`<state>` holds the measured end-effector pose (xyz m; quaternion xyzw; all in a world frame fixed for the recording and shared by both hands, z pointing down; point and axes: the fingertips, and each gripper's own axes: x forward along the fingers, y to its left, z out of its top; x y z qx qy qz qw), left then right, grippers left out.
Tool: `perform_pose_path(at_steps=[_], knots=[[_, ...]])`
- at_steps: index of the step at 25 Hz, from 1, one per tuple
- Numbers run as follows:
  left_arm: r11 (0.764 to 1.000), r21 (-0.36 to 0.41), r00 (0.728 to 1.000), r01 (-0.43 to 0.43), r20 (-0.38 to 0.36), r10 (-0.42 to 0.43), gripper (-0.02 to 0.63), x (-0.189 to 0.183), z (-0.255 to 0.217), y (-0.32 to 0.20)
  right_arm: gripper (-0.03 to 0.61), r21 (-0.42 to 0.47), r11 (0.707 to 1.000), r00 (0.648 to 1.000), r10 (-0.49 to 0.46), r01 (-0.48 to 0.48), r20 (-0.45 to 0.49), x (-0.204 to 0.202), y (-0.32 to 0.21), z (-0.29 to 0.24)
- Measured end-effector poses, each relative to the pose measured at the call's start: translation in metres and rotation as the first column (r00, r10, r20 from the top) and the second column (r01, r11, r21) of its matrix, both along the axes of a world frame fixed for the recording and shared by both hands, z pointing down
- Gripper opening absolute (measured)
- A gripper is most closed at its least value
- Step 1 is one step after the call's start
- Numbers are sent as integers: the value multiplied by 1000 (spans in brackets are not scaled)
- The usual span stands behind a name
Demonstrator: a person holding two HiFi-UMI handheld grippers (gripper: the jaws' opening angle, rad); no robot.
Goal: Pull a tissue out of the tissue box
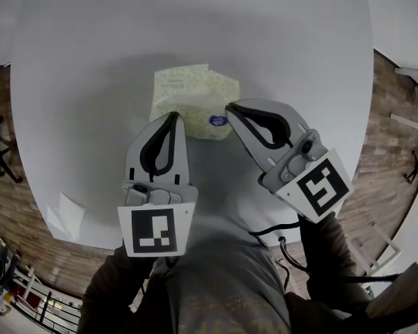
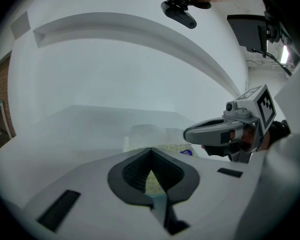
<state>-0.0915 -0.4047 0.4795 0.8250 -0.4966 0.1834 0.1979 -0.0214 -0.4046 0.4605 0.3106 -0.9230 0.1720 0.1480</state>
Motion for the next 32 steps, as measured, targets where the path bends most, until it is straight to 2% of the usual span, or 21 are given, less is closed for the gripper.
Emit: perform_pose_path(at_steps=[11, 20, 25, 32], knots=[[1000, 4, 1000, -13, 1, 13, -2, 8, 3, 1, 0, 99, 995, 995, -36, 27, 93, -7, 7, -65], [999, 41, 1000, -7, -16, 8, -2, 11, -14, 7, 2, 183, 982, 992, -61, 39, 112, -8, 18, -121], [997, 79, 999, 13, -40, -10, -2, 6, -38, 10, 2, 226, 973, 993, -66, 42, 99, -16, 19, -149], [984, 166, 997, 58, -63, -49, -2, -8, -101, 44, 2, 284, 957, 994, -80, 56, 74, -30, 40, -194]])
